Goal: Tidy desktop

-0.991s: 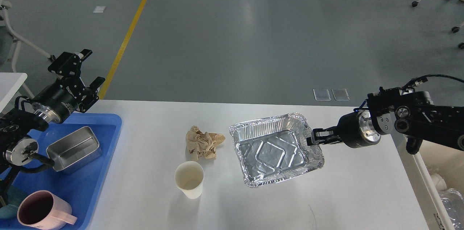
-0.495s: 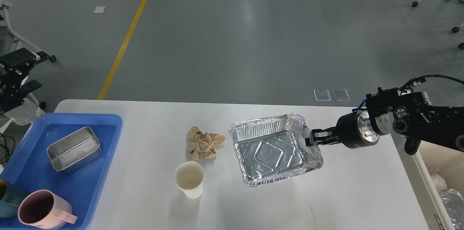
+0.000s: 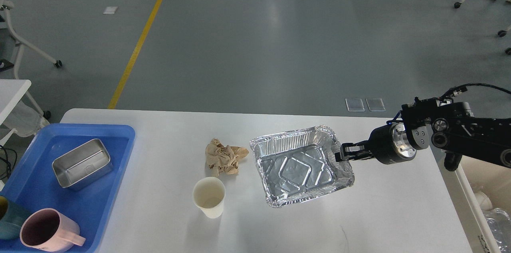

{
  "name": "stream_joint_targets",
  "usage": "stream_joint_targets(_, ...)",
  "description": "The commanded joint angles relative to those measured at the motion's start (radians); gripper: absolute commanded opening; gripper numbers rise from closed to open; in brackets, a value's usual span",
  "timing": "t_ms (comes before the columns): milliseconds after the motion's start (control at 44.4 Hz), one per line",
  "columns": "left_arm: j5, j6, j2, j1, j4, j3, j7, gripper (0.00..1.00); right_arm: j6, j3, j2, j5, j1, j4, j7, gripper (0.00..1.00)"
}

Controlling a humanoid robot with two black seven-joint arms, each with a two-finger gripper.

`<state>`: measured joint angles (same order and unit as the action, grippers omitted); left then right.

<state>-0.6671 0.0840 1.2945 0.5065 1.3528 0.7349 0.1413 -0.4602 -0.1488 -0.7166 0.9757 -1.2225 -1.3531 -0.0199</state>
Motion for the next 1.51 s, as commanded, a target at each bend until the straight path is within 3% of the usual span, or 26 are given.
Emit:
stream_joint_targets(0, -0.201, -0.11, -0.015, -0.013, -0.004, 0.0, 0.011, 0.97, 0.0, 0.003, 0.0, 0.0, 0.0, -0.001, 0.0, 0.0)
stream_joint_targets(90, -0.22, -0.113, -0.021, -0.013, -0.003, 0.001, 0.017, 0.97, 0.0, 0.0, -0.003, -0.002, 0.001, -0.004, 0.0, 0.0)
stream_joint_targets(248, -0.206, -0.018, -0.034, -0.014, -0.003, -0.008, 0.015, 0.98, 0.0, 0.003, -0.003, -0.002, 0.001, -0.008, 0.0, 0.0)
stream_joint_targets(360, -0.146, 0.003, -0.032, -0.013, 0.008, -0.028, 0.015, 0.98, -0.002, 0.003, -0.003, -0.002, 0.001, -0.008, 0.0, 0.0)
stream_joint_targets(450, -0.055, 0.111, -0.008, -0.017, 0.04, -0.074, 0.018, 0.98, 0.0, 0.003, 0.0, -0.002, 0.001, -0.008, 0.0, 0.0)
stream_joint_targets(563, -0.035, 0.18, 0.011, -0.029, 0.078, -0.092, 0.024, 0.98, 0.0, 0.003, 0.002, -0.002, 0.001, -0.008, 0.0, 0.0)
stream_joint_targets(856, -0.045, 0.2, 0.058, -0.129, 0.25, -0.144, 0.021, 0.98, -0.002, 0.003, 0.002, -0.002, 0.005, -0.008, 0.0, 0.0)
stream_joint_targets(1013, -0.046, 0.212, 0.149, -0.145, 0.333, -0.164, 0.012, 0.98, -0.001, 0.0, 0.014, -0.002, 0.008, -0.006, 0.0, 0.0)
stream_joint_targets(1148, -0.046, 0.273, 0.238, -0.137, 0.388, -0.149, 0.004, 0.98, 0.003, 0.003, 0.019, -0.002, 0.008, -0.004, 0.001, 0.0)
stream_joint_targets(1306, -0.046, 0.321, 0.299, -0.128, 0.405, -0.115, -0.031, 0.98, 0.003, 0.003, 0.02, -0.002, 0.006, -0.003, 0.001, 0.0)
stream_joint_targets(1486, -0.045, 0.342, 0.305, -0.117, 0.405, -0.069, -0.035, 0.98, 0.003, 0.0, 0.019, -0.002, 0.006, -0.003, 0.001, 0.0)
